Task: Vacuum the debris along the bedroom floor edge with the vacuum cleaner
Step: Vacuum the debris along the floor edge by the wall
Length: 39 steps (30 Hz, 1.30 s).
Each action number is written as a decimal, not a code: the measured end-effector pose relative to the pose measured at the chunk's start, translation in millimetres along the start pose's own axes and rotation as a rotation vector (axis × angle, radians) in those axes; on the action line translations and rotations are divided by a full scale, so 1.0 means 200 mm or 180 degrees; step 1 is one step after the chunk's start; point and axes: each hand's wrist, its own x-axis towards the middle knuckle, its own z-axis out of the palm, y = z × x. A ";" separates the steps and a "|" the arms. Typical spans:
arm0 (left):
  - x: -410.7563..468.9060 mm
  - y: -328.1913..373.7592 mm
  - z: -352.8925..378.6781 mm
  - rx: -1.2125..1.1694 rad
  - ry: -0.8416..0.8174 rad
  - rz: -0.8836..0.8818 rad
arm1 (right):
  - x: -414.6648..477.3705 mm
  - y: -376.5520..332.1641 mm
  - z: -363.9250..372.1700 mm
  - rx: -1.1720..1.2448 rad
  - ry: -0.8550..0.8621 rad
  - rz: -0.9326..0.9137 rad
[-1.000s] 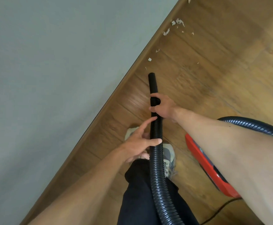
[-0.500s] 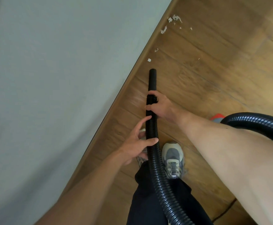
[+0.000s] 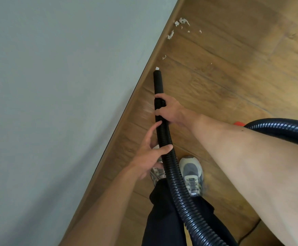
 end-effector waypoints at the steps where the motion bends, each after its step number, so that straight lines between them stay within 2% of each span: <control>1: 0.00 0.01 0.00 0.0006 -0.0015 0.0017 | 0.00 -0.01 0.00 0.0054 0.0003 0.0014; 15: -0.02 0.15 -0.05 0.0049 -0.0116 0.0254 | -0.02 -0.13 -0.06 0.0851 -0.0074 0.0160; 25: 0.06 0.25 0.10 -0.0171 -0.0180 0.0176 | 0.00 -0.17 -0.23 0.0846 -0.0138 0.0199; 31: 0.13 0.30 0.22 0.0092 -0.0195 0.0160 | 0.00 -0.13 -0.39 0.0885 0.0051 0.0087; 39: 0.16 0.32 0.38 0.0471 -0.0353 -0.0115 | -0.06 0.00 -0.58 0.1003 0.0198 0.0328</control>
